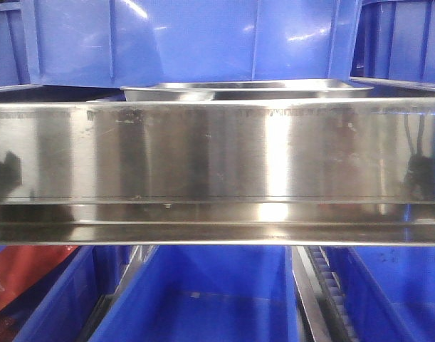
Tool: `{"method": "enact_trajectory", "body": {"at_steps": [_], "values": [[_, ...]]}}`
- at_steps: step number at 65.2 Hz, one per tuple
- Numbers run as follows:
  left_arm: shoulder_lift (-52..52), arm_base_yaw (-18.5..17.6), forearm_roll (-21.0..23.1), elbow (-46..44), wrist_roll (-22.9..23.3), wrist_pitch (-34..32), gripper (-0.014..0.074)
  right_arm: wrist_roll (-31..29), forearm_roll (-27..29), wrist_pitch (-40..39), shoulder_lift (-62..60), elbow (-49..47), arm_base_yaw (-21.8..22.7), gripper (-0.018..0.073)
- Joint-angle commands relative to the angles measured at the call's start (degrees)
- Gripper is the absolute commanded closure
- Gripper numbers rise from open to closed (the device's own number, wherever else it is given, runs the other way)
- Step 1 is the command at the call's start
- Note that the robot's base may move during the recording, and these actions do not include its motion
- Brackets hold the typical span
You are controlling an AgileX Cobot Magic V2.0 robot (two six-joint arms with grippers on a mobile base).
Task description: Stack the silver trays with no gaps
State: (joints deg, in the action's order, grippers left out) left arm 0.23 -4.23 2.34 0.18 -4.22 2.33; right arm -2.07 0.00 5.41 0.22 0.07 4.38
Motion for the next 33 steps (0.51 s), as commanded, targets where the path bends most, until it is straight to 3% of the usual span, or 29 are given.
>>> {"method": "enact_trajectory", "body": {"at_steps": [1,33], "values": [[-0.23,-0.32,-0.12,-0.18,0.43,-0.89,0.0592,-0.07,0.0,-1.13,-0.22,-0.07,0.19,0.0638],[-0.23,-0.32,-0.12,-0.18,0.43,-0.89,0.0592,-0.07,0.0,-1.13,-0.22,-0.07,0.19,0.0638]]}}
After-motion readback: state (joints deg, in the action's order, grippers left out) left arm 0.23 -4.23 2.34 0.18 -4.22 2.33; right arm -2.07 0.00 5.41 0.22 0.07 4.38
